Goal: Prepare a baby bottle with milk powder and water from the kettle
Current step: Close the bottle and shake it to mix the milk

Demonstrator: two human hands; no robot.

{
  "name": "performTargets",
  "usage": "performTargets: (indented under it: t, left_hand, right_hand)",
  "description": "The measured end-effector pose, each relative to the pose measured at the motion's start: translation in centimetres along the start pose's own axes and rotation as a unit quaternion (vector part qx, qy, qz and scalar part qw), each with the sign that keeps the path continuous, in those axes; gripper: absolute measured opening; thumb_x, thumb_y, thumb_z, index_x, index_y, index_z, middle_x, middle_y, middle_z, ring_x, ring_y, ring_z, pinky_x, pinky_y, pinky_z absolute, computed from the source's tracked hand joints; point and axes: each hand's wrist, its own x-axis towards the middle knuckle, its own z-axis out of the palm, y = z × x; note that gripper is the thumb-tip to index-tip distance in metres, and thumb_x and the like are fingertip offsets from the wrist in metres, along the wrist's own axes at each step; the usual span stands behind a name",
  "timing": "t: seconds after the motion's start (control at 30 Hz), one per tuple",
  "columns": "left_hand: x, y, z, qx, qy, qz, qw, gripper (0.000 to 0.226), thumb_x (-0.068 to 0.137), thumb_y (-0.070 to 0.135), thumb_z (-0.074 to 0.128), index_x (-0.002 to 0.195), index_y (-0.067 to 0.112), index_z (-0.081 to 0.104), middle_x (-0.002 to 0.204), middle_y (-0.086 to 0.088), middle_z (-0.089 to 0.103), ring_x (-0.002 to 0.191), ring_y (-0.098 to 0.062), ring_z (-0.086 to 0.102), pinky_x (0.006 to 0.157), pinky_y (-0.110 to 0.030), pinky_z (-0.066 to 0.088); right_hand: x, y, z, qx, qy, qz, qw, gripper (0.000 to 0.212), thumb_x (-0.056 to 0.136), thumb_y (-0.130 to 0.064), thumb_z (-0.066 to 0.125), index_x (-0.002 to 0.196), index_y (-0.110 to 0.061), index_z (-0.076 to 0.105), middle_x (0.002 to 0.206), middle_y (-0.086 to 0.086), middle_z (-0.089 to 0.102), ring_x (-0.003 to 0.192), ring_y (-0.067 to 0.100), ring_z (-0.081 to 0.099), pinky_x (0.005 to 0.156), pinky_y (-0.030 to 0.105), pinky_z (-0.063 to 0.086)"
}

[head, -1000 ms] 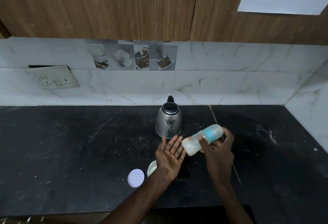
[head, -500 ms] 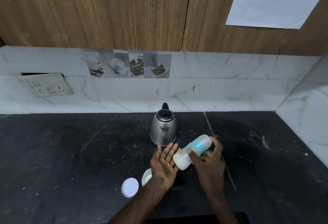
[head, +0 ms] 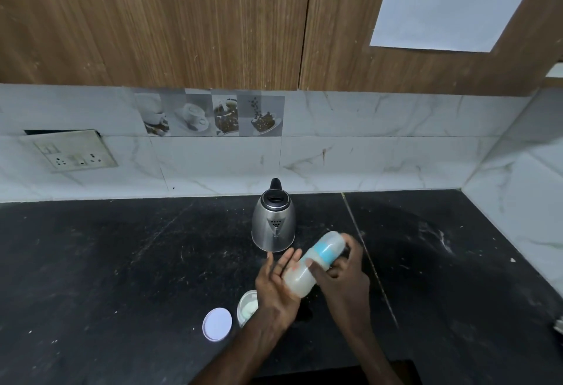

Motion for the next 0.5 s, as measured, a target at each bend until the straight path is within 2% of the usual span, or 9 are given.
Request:
performTargets:
  t: [0.07,0.1,0.17,0.2,0.3,0.33,0.43,0.47,0.5]
  left_hand:
    - [0.0,0.0,0.0,0.006,-0.003,-0.002,1.000,0.059,0.101,0.050,0.052,0.137,0.004,0.065,0.135,-0.014,0.071,0.133,-0.033,0.061,0.113,-0.047,0.046]
    - [-0.1,0.1,0.0,0.021,0.001,-0.001,1.000,0.059,0.101,0.051,0.051,0.137,0.007,0.066,0.134,-0.012,0.072,0.133,-0.029,0.062,0.113,-0.043,0.045]
    - [-0.1,0.3,-0.1,0.027,0.007,0.000,1.000,0.058,0.102,0.051,0.049,0.136,0.009,0.067,0.133,-0.009,0.073,0.132,-0.026,0.063,0.116,-0.041,0.042]
    - [-0.2,0.2,-0.2,0.024,0.010,0.001,1.000,0.057,0.102,0.051,0.049,0.136,0.009,0.067,0.134,-0.009,0.073,0.132,-0.026,0.063,0.119,-0.041,0.040]
    - [-0.1,0.0,-0.3,0.010,0.007,0.000,1.000,0.059,0.101,0.050,0.052,0.136,0.004,0.066,0.136,-0.014,0.071,0.134,-0.031,0.061,0.123,-0.051,0.036]
    - [0.0,0.0,-0.3,0.009,0.006,0.000,1.000,0.059,0.101,0.050,0.052,0.136,0.004,0.066,0.136,-0.015,0.071,0.134,-0.032,0.061,0.123,-0.051,0.036]
    - [-0.6,0.2,-0.1,0.031,0.009,0.004,0.999,0.057,0.102,0.051,0.049,0.135,0.009,0.067,0.135,-0.009,0.072,0.133,-0.026,0.062,0.119,-0.042,0.039]
    - [-0.7,0.2,-0.1,0.028,0.012,0.003,1.000,0.057,0.102,0.051,0.048,0.135,0.009,0.067,0.134,-0.008,0.073,0.132,-0.026,0.063,0.118,-0.041,0.040]
    - [-0.8,0.0,0.0,0.025,0.015,0.002,1.000,0.056,0.102,0.051,0.049,0.135,0.009,0.068,0.133,-0.009,0.073,0.132,-0.026,0.063,0.118,-0.041,0.041]
  right_hand:
    - [0.4,-0.4,-0.5,-0.011,0.010,-0.012,1.000,0.080,0.078,-0.026,0.090,0.139,-0.042,0.041,0.099,-0.011,0.075,0.079,-0.004,0.072,0.069,0.010,0.053]
    - [0.8,-0.5,-0.8,0.014,0.055,-0.006,0.998,0.079,0.080,-0.026,0.090,0.140,-0.040,0.041,0.103,-0.009,0.074,0.080,-0.005,0.072,0.071,0.011,0.054]
    - [1.3,-0.8,-1.3,0.066,0.130,0.010,0.989,0.077,0.084,-0.027,0.087,0.143,-0.036,0.039,0.112,-0.001,0.074,0.083,-0.002,0.073,0.076,0.022,0.059]
    - [1.1,-1.0,-1.3,0.063,0.125,0.009,0.990,0.076,0.084,-0.028,0.086,0.143,-0.036,0.038,0.113,0.001,0.073,0.084,0.000,0.073,0.077,0.026,0.060]
    - [-0.1,-0.5,-1.1,-0.020,0.002,-0.018,1.000,0.078,0.079,-0.029,0.089,0.137,-0.044,0.039,0.101,-0.007,0.075,0.081,0.002,0.073,0.076,0.024,0.058]
    - [-0.3,-0.3,-1.3,-0.032,-0.007,-0.025,0.999,0.079,0.078,-0.029,0.090,0.138,-0.044,0.040,0.099,-0.008,0.075,0.081,0.001,0.073,0.076,0.024,0.059]
    - [0.7,-0.3,-1.9,0.054,0.112,0.010,0.992,0.079,0.083,-0.029,0.086,0.144,-0.042,0.038,0.114,-0.002,0.074,0.088,0.004,0.074,0.083,0.037,0.063]
    - [0.9,-0.5,-1.8,0.069,0.139,0.019,0.988,0.078,0.085,-0.030,0.085,0.145,-0.041,0.036,0.118,0.002,0.073,0.089,0.005,0.074,0.084,0.041,0.064]
    - [0.8,-0.6,-1.8,0.059,0.132,0.018,0.989,0.078,0.086,-0.029,0.084,0.146,-0.039,0.035,0.119,0.004,0.072,0.089,0.005,0.073,0.082,0.040,0.064]
